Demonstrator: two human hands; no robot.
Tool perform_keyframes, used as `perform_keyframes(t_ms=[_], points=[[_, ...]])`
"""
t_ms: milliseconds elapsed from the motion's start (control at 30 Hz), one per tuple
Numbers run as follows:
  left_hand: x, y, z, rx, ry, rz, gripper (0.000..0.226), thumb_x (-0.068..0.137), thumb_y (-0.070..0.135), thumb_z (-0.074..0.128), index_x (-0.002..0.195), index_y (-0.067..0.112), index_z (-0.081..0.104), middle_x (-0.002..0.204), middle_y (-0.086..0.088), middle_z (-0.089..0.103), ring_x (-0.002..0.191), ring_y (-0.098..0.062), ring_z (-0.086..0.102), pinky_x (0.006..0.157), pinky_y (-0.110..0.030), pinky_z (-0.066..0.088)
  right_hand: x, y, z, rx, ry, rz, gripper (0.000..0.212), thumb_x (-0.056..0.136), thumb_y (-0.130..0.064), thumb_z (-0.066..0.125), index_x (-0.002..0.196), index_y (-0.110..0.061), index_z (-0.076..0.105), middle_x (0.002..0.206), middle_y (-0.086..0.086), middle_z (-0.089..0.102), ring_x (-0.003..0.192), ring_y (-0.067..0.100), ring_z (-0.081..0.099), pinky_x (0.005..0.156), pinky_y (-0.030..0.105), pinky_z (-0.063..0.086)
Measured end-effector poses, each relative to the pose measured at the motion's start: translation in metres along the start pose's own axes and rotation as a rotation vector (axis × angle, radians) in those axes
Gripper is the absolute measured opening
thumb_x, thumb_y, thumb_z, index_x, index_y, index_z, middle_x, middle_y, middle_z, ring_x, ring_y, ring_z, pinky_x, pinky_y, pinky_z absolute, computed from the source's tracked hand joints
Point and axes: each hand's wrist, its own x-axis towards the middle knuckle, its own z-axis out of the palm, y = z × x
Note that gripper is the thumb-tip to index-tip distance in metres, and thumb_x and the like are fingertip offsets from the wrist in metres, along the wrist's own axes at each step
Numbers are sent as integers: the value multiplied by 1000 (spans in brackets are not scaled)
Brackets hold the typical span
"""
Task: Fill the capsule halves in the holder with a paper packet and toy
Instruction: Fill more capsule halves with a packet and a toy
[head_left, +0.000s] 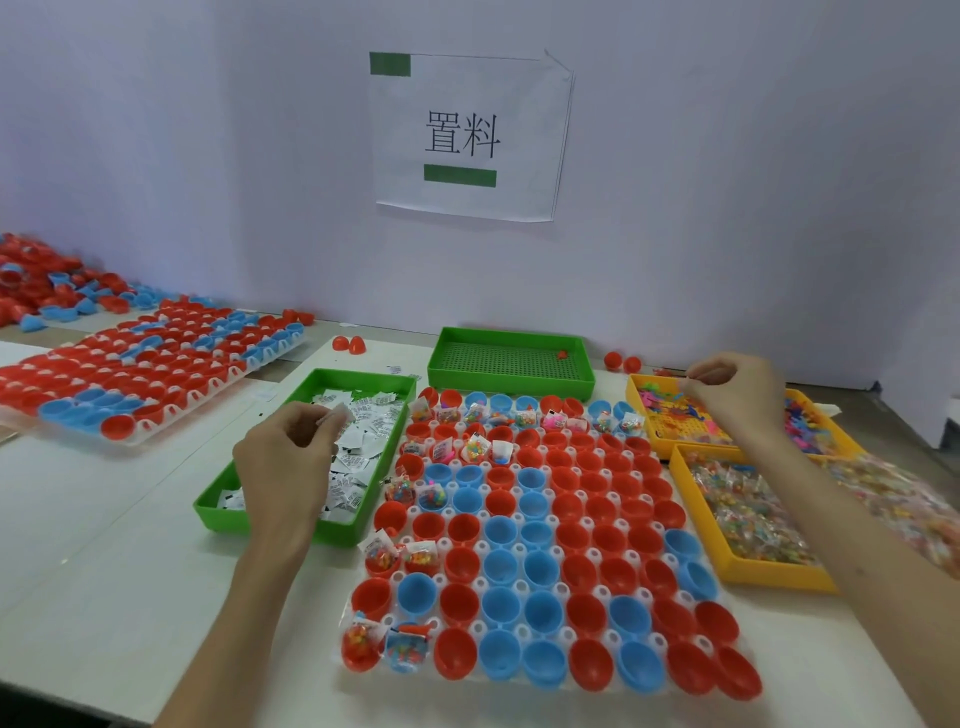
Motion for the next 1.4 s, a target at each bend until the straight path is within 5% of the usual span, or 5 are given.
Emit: perform_keyframes(t_ms=[333,533,733,900,1400], points=[[2,-6,5,-7,80,-50,40,90,45,68,107,10,77,88,0,75,70,0,59,65,-17,41,-35,-30,-14,427,-150,146,17,84,0,74,87,-17,70,88,8,73,88,26,72,79,36,58],[-6,9,-9,-43,139,-23,26,91,22,71,111,6,74,99,-10,75,76,-10,61,68,-3,47,-101,-55,-8,716,-329,167,21,78,2,77,88,-17,75,89,4,75,88,25,75,78,30,59],[-34,72,-28,-300,-363,-28,20,75,16,83,79,34,75,70,6,74,62,-6,68,59,-9,52,-128,-72,-2,729,-465,-6,23,78,-2,80,85,-24,76,89,4,77,88,20,74,76,20,56],[-72,114,-15,-428,-665,-19,37,75,9,84,102,30,70,66,-5,72,59,-13,66,59,-18,51,-141,-81,-4,777,-557,-131,21,78,1,80,86,-18,77,88,6,78,84,16,75,76,18,55],[-110,113,-6,-381,-610,-145,28,79,19,82,82,46,75,67,5,73,62,-9,68,62,-24,57,-149,-89,-14,711,-755,-346,14,91,3,65,96,-6,75,93,7,77,90,17,73,80,21,55]])
